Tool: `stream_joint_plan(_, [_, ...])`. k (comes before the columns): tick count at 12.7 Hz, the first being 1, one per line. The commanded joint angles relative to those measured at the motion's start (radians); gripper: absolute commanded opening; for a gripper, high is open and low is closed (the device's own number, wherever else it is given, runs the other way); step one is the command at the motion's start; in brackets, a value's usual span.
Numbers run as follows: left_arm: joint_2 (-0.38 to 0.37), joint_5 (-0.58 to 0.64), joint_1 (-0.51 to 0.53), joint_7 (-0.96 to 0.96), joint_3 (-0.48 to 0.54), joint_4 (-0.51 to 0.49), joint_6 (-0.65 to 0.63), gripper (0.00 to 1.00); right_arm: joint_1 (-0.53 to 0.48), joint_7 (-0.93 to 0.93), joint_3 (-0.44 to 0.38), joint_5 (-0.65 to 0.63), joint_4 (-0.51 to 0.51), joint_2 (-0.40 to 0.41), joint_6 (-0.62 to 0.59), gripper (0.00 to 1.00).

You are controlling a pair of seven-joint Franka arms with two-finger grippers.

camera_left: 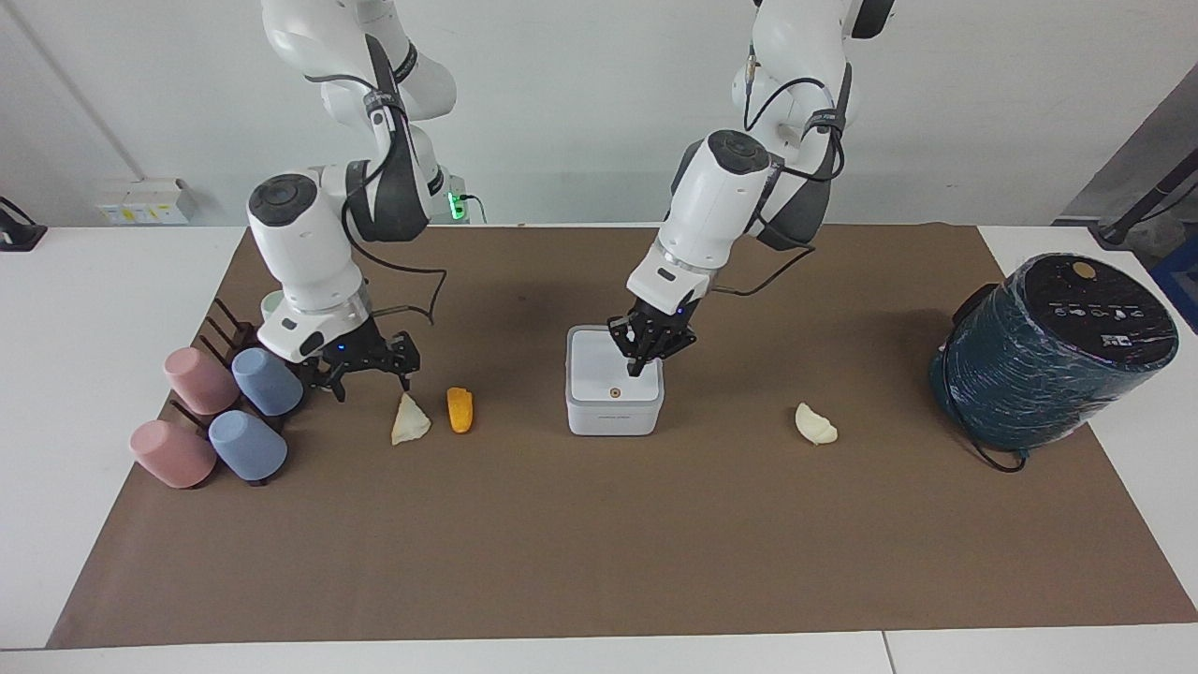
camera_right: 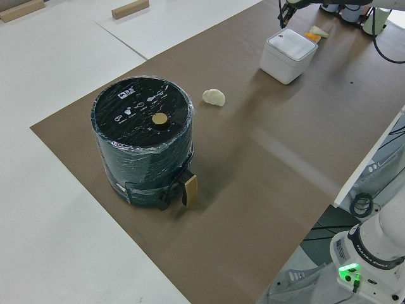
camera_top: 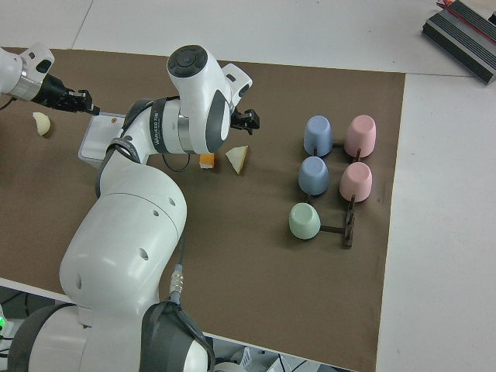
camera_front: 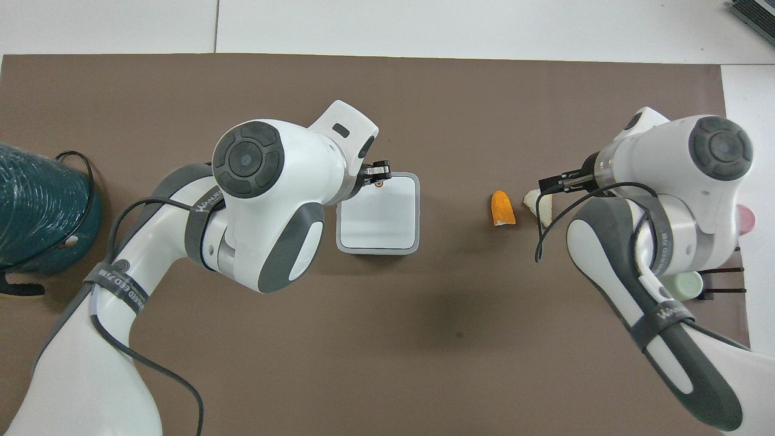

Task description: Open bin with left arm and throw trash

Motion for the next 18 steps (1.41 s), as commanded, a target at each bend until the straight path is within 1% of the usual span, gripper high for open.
stream_joint_plan(1, [0.022,-0.012,-0.022,-0.015,0.018,-0.009,0.048,0.00,-0.012,-0.116,0.002,0.021,-0.104,0.012,0.126,1.00])
stream_joint_plan(3, [0.039,-0.012,-0.036,-0.021,0.018,-0.009,0.063,0.00,-0.017,-0.140,0.003,0.021,-0.164,0.013,0.179,1.00])
stream_joint_plan(5, [0.062,-0.006,-0.051,-0.045,0.020,-0.009,0.083,0.00,-0.012,-0.141,0.003,0.021,-0.202,0.011,0.208,1.00])
stream_joint_plan(11, [0.096,-0.003,-0.059,-0.050,0.021,-0.011,0.120,0.00,-0.015,-0.184,0.003,0.022,-0.232,0.011,0.217,1.00])
stream_joint_plan(12, [0.096,-0.003,-0.059,-0.050,0.021,-0.014,0.122,0.00,-0.015,-0.184,0.003,0.022,-0.239,0.014,0.234,0.98])
stream_joint_plan(13, [0.098,-0.001,-0.059,-0.050,0.021,-0.026,0.123,0.00,-0.017,-0.184,0.003,0.022,-0.242,0.020,0.255,0.90])
stream_joint_plan(14, [0.096,-0.001,-0.059,-0.050,0.021,-0.038,0.131,0.00,-0.015,-0.184,0.003,0.022,-0.242,0.020,0.257,0.71])
stream_joint_plan(15, [0.096,-0.001,-0.063,-0.050,0.021,-0.047,0.139,0.00,-0.015,-0.183,0.003,0.022,-0.241,0.020,0.257,0.39])
stream_joint_plan(16, [0.096,-0.001,-0.062,-0.049,0.021,-0.044,0.131,0.00,-0.010,-0.166,0.003,0.024,-0.241,0.020,0.257,0.02])
stream_joint_plan(17, [0.095,-0.001,-0.062,-0.049,0.023,-0.032,0.122,0.00,-0.010,-0.146,0.003,0.024,-0.239,0.020,0.257,0.00])
stream_joint_plan(18, [0.096,-0.001,-0.059,-0.047,0.025,-0.014,0.111,0.00,-0.003,-0.122,0.003,0.024,-0.236,0.022,0.257,0.00])
